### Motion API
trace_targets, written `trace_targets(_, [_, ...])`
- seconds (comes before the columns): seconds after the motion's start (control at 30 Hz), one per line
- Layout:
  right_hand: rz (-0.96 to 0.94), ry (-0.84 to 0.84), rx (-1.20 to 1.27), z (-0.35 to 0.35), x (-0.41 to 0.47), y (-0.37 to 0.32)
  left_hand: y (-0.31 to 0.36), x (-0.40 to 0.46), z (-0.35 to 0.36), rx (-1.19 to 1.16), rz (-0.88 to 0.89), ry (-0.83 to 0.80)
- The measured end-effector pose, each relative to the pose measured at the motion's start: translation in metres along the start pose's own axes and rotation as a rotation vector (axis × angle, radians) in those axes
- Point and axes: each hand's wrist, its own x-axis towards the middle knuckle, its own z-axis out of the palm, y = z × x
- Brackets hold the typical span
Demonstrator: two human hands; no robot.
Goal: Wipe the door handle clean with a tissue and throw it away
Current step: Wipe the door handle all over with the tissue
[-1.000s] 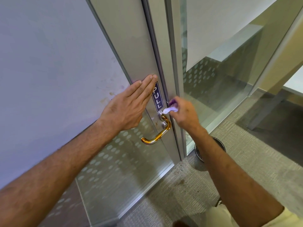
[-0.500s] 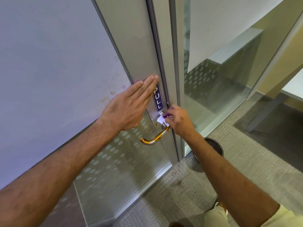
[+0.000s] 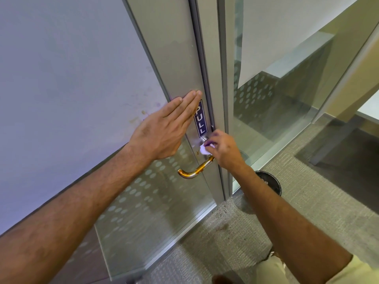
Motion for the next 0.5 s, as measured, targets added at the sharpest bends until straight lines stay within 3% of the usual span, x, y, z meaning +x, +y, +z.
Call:
trace_targets(0.07, [0.013, -0.064, -0.099, 0.0025, 0.0025, -0.0027, -0.0002, -0.0004, -0.0006, 0.001, -0.003, 0.007])
trace_targets(0.23, [0.131, 0.068, -0.024, 0.0028, 0.0014, -0.0025, 0.0005, -0.0002, -0.0006, -0.012, -0.006, -0.01])
trace_targets(0.5, [0.161, 0.088, -0.107, 0.0009, -0.0037, -0.0095, -0.0002, -0.0004, -0.0009, -0.028, -0.001, -0.021])
